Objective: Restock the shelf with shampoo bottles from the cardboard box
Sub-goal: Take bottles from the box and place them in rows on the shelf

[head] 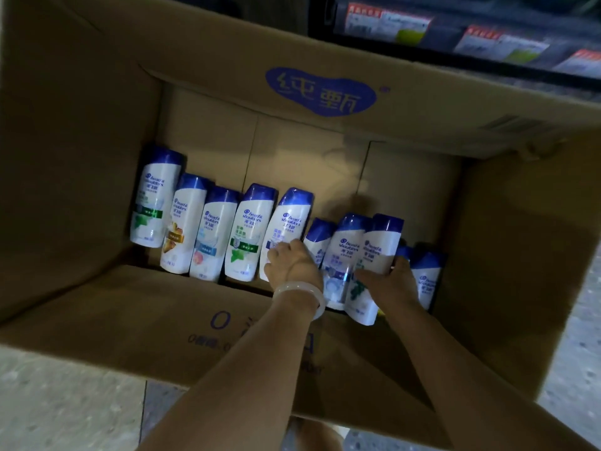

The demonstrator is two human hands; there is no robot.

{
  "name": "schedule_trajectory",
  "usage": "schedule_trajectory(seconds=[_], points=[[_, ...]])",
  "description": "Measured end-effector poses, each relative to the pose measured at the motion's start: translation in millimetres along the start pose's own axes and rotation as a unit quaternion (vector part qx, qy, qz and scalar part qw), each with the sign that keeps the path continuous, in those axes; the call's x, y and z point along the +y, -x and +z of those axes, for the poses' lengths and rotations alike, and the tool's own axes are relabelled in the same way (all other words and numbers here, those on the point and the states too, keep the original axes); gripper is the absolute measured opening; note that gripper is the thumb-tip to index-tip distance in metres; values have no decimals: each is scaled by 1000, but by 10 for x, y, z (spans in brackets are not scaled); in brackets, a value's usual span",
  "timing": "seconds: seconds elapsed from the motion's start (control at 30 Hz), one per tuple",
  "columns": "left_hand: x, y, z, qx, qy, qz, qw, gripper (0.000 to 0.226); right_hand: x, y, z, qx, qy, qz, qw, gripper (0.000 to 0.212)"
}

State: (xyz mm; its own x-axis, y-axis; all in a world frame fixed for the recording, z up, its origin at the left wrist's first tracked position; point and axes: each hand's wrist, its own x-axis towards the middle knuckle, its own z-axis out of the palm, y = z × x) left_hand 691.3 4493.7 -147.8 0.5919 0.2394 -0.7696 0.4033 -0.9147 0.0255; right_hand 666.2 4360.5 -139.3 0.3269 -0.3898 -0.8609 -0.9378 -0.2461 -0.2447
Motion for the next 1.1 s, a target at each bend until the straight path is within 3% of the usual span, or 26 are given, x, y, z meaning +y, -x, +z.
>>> schedule_trajectory(seconds=[0.13, 0.27, 0.37, 0.47, 0.57, 0.73, 0.83, 0.97, 1.1], points=[[136, -70, 159, 36, 20, 7, 999, 34, 72, -117, -64, 11, -50, 4, 999, 44], [147, -94, 95, 8, 163, 12, 987, 49, 111, -117, -68, -12, -141, 7, 990, 34], [93, -160, -147, -36, 341, 46, 938, 37, 55, -76, -86, -31, -141, -9, 989, 35], [75, -140, -453, -84, 427, 65, 898, 25, -79, 32, -155, -64, -160, -29, 985, 31], [87, 5, -750, -124, 446, 65, 884, 26, -279, 224, -307, -78, -179, -40, 980, 25], [128, 491, -1249, -129, 513, 68, 846, 26, -713, 732, -725, -138, -194, -98, 966, 33], [153, 796, -1624, -132, 503, 95, 849, 43, -955, 1107, -1004, -137, -197, -121, 963, 61], [215, 1248, -2210, -114, 498, 112, 852, 49, -1229, 1659, -1380, -82, -196, -168, 963, 43], [319, 1726, -2807, -92, 498, 148, 849, 57, -1501, 2255, -1802, -84, -223, -214, 947, 35]])
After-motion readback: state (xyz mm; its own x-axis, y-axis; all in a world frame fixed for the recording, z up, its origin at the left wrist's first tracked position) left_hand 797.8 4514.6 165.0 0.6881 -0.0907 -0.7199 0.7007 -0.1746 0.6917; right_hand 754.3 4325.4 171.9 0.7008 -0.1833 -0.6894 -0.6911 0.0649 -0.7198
